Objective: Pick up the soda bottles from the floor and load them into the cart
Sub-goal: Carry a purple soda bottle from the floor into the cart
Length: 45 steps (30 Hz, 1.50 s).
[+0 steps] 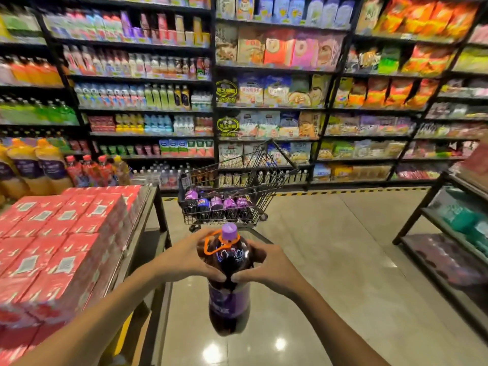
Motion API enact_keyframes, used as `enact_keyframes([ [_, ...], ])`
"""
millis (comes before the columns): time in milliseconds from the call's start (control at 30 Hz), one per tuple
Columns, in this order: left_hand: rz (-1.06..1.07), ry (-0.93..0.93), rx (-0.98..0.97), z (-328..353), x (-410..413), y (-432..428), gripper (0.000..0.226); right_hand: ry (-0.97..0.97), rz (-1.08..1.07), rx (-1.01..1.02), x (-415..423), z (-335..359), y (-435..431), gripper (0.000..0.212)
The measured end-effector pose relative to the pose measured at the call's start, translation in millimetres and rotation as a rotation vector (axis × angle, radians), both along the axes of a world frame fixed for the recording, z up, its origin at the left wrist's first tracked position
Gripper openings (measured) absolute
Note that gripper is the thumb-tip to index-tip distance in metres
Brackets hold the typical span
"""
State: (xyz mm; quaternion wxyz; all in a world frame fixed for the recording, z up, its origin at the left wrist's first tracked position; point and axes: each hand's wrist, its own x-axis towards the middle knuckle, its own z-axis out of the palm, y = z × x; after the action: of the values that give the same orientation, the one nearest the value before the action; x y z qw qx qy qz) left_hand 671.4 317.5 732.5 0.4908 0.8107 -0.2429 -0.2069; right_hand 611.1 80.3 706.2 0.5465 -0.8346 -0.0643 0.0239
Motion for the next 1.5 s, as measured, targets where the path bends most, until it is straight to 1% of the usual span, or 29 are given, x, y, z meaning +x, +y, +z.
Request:
enact_keyframes([
  [200,0.006,-0.022,0.012,10.5,99.2,-35.4,0.086,-0.013,0.008,0.044,105.6,4.5,-36.5,0.066],
  [333,0.035,-0.056,0.020,11.1,157.8,-52.0,0.085,-0.025,0.062,0.041,173.1,9.0,-51.1,0.064],
  [433,0.063,-0.079,0.015,15.9,200.6,-57.2,0.086,-0.037,0.047,0.085,220.3,8.9,-56.1,0.068],
  [533,0.033,-0.085,0.013,19.9,248.6,-57.7,0.083,-0.046,0.047,0.089,269.1,13.6,-58.6,0.072],
  [700,0.034,-0.117,-0.036,19.9,338.8,-53.6,0.082,0.004,0.068,0.104,351.0,27.9,-58.2,0.062],
  [867,0.024,-0.160,-0.080,24.5,415.4,-52.2,0.083,0.015,0.047,0.085,421.6,42.8,-55.8,0.059],
  [933,0.006,-0.179,-0.088,31.1,446.5,-57.0,0.083,0.006,0.029,0.089,450.9,47.7,-59.3,0.062],
  [1133,-0.022,-0.180,-0.111,36.4,538.0,-71.5,0.087,-0.018,-0.009,0.078,532.2,53.0,-73.0,0.060],
  [1333,-0.030,-0.179,-0.110,33.2,622.3,-105.0,0.089,-0.023,-0.011,0.042,621.2,44.1,-107.7,0.070],
  [1500,-0.007,-0.159,-0.082,22.7,690.4,-134.9,0.092,0.014,0.016,0.031,698.0,27.5,-139.4,0.090],
])
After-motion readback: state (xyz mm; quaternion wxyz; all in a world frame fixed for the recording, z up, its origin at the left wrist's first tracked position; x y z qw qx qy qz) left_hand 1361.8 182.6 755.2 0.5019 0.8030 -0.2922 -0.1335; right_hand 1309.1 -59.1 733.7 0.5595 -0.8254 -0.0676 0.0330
